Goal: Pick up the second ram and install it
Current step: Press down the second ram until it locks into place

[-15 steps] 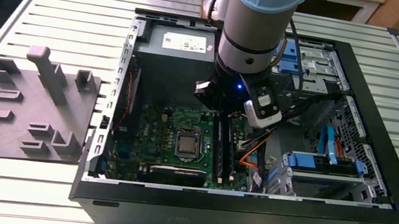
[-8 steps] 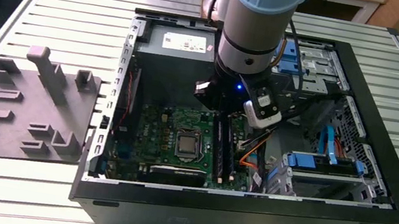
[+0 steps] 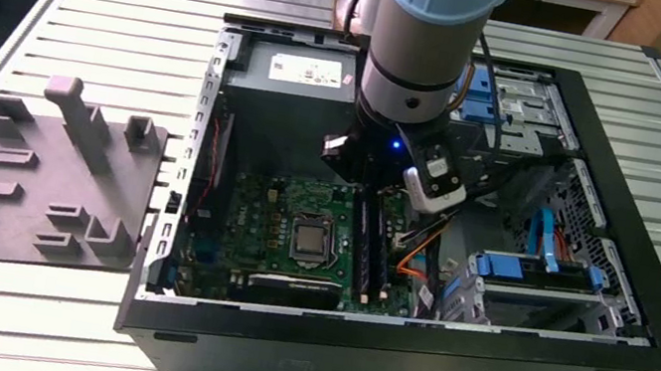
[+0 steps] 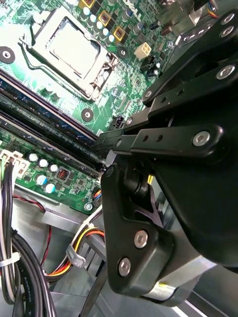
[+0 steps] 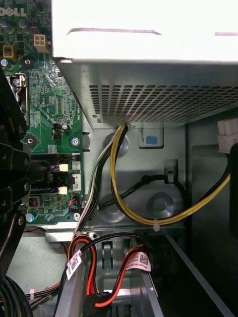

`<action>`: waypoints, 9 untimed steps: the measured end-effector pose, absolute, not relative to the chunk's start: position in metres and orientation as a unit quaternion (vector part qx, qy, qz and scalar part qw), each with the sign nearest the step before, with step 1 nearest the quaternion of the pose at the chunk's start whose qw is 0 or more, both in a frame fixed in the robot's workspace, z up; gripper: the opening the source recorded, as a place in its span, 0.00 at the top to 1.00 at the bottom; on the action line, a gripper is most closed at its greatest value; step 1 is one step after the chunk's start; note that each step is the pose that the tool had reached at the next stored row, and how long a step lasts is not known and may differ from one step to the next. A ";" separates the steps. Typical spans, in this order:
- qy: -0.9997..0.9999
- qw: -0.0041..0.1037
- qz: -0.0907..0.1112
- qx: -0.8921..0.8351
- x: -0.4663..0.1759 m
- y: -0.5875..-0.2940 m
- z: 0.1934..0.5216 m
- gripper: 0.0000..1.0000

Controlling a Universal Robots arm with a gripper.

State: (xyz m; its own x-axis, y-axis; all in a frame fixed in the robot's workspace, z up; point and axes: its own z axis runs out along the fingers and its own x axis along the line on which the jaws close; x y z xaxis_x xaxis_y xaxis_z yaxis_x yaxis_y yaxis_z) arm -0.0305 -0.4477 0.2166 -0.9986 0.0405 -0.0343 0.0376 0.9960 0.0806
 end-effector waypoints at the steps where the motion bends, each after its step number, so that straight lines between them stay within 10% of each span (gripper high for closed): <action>1: 0.999 0.018 0.040 0.020 -0.030 -0.448 0.217 0.89; 9: 0.999 0.018 0.040 0.020 -0.030 -0.448 0.216 0.89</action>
